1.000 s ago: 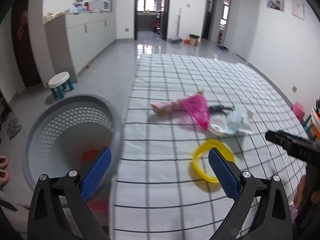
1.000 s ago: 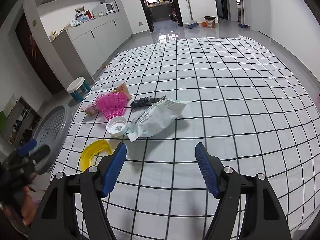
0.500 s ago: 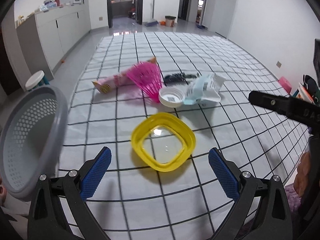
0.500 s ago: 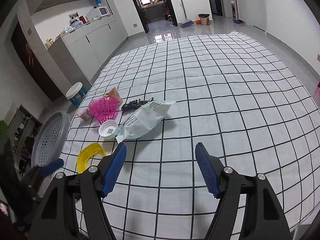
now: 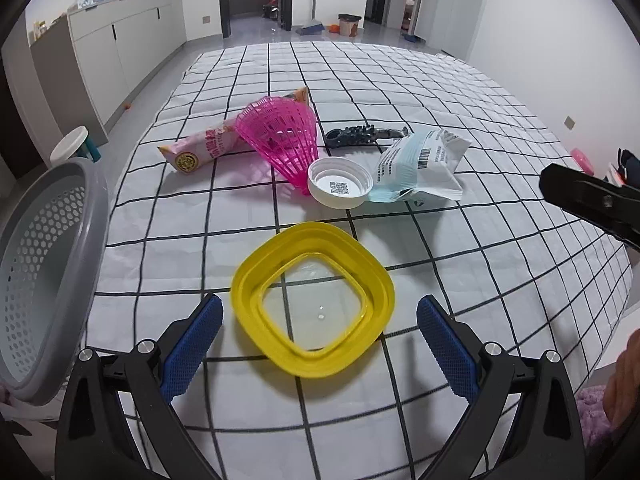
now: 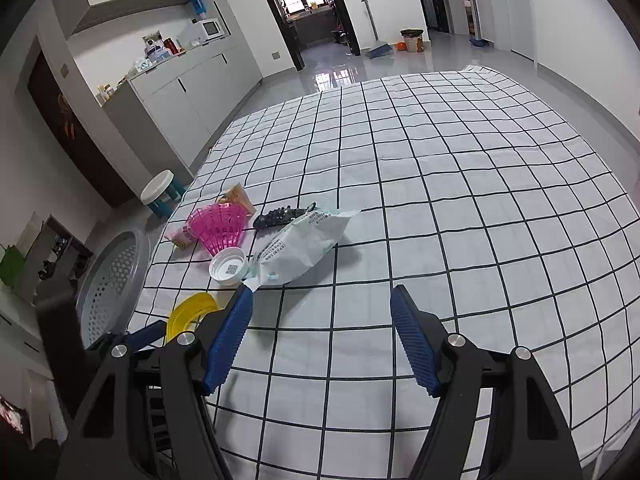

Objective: Collect trash
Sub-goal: 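Grasp the yellow plastic ring with the left tool, then grasp the white snack bag with the right tool while the left tool holds the ring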

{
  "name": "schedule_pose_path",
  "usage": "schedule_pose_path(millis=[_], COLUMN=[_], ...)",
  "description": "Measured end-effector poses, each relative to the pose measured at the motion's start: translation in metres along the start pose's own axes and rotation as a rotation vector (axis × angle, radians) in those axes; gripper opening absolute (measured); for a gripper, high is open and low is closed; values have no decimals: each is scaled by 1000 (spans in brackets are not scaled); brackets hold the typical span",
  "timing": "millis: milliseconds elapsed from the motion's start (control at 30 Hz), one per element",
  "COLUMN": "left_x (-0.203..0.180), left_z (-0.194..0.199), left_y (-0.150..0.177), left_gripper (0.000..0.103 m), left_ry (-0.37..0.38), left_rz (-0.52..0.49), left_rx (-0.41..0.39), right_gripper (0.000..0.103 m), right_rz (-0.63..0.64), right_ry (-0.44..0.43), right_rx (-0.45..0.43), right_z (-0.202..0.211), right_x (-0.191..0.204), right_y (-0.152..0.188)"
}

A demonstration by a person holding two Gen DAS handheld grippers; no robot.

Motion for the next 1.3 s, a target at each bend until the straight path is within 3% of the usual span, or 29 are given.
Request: schedule_pose_path(millis=[133, 367, 667, 867, 1300], left_x=[-2, 3, 28, 36, 56], left_z=[-3, 3, 30, 40, 52], left_y=[0, 0, -8, -11, -4], left_gripper=[76, 75, 75, 75, 75], left_ry=[-14, -18, -127, -132, -125], left_rz=[-19, -16, -20, -18, 28], left_rx=[5, -13, -101, -123, -134], right_gripper=[68, 68, 68, 70, 68], right_rz=[-3, -1, -22, -53, -74], right_ry=[-6, -4, -32, 58, 131], right_rx=[-1, 12, 39, 82, 139], right_z=[0, -5, -30, -62, -100], right_x=[2, 6, 29, 35, 35], right_y=[-1, 0, -14, -22, -17])
Point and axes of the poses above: each gripper's, at about its wrist camera, not at the fingertips, and z roughly against the way its jaws point, x to its left, y to its underside, the point moved 10 cm from there along -z, roughly the way its jaws point, and after that the axes turned 3 degrees about -z, right-handed, at the moved point
